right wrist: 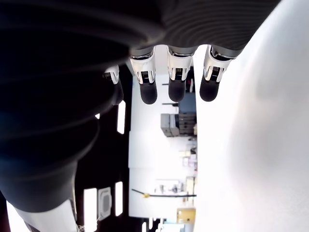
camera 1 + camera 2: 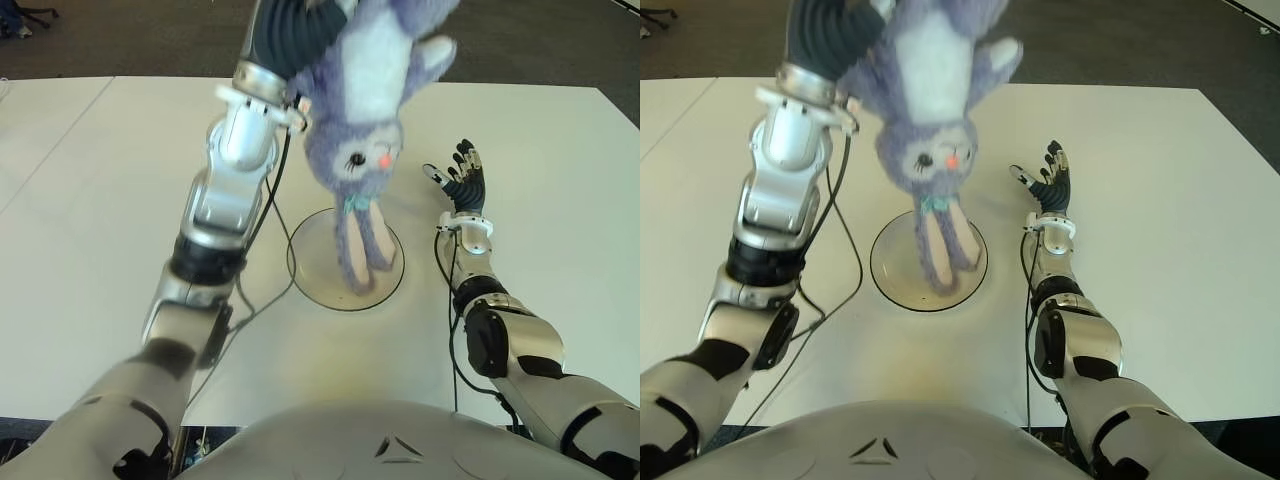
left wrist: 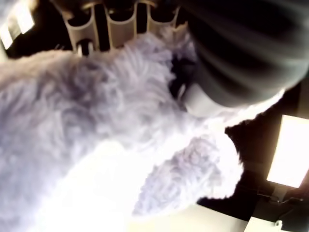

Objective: Put the doll into the plate.

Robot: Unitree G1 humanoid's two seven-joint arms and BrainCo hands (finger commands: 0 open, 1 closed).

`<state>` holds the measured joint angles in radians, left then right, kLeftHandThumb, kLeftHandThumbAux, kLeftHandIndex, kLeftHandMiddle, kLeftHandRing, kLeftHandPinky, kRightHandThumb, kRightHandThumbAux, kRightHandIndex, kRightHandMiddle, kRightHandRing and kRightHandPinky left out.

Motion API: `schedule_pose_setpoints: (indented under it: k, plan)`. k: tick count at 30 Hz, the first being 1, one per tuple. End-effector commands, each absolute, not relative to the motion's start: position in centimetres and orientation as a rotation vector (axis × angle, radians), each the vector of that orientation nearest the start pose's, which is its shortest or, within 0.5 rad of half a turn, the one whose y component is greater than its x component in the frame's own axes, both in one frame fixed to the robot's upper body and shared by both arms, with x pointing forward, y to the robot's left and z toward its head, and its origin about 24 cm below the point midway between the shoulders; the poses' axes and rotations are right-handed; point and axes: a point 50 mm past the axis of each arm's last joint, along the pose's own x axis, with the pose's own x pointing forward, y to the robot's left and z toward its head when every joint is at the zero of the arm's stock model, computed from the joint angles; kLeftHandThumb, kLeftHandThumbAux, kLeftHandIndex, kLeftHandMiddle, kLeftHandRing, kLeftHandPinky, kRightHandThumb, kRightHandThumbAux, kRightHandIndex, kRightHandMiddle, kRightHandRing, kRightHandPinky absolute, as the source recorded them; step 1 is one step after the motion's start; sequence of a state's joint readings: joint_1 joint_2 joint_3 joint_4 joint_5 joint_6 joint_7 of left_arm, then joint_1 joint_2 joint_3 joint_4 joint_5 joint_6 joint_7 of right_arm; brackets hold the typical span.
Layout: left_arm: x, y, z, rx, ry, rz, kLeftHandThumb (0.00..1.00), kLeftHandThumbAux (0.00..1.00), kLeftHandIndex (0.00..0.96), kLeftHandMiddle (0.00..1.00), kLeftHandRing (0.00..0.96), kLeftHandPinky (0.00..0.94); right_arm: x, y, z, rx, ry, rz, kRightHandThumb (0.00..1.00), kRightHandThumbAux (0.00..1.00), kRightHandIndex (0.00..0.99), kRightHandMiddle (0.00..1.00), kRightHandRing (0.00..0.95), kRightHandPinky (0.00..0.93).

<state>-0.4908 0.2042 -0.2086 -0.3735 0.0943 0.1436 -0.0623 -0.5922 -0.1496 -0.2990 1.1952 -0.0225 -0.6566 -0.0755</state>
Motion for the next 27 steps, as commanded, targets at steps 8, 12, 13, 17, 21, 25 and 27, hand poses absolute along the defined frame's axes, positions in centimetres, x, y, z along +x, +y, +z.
schedule_pose_setpoints:
  k: [8,12,13,17,21,25,27]
  plan:
    - [23.96,7.91,19.52,0.214,-0.410,-0.617,0.738,0.697,0.442,0.870,0.860,0.854,23.11,-20.23,-9.04,-0.055,0.397,-0.241,0.063,0.811,0.043,0.000,0.000,0.000]
    - [23.86,7.75,19.29,0.215,-0.394,-0.615,0.740,0.697,0.442,0.865,0.856,0.855,23.20,-20.11,-8.95,-0.060,0.388,-0.241,0.069,0.806,0.042,0.000,0.000,0.000]
    - [23.85,7.73,19.27,0.215,-0.392,-0.614,0.740,0.697,0.442,0.865,0.856,0.855,23.20,-20.10,-8.95,-0.060,0.388,-0.240,0.069,0.805,0.042,0.000,0.000,0.000]
    - [23.72,7.69,19.18,0.211,-0.387,-0.610,0.742,0.697,0.443,0.858,0.854,0.852,23.25,-19.87,-8.87,-0.057,0.375,-0.236,0.074,0.806,0.042,0.000,0.000,0.000]
    - [23.61,7.36,19.32,0.236,-0.403,-0.582,0.740,0.697,0.442,0.865,0.861,0.862,23.29,-19.82,-8.80,-0.053,0.367,-0.234,0.075,0.808,0.041,0.000,0.000,0.000]
    - [23.61,7.32,19.32,0.192,-0.386,-0.603,0.739,0.698,0.442,0.862,0.858,0.849,23.29,-19.78,-8.76,-0.047,0.361,-0.243,0.076,0.814,0.042,0.000,0.000,0.000]
    - [23.63,7.39,19.35,0.180,-0.381,-0.606,0.738,0.698,0.442,0.859,0.857,0.849,23.28,-19.77,-8.74,-0.045,0.357,-0.245,0.078,0.814,0.043,0.000,0.000,0.000]
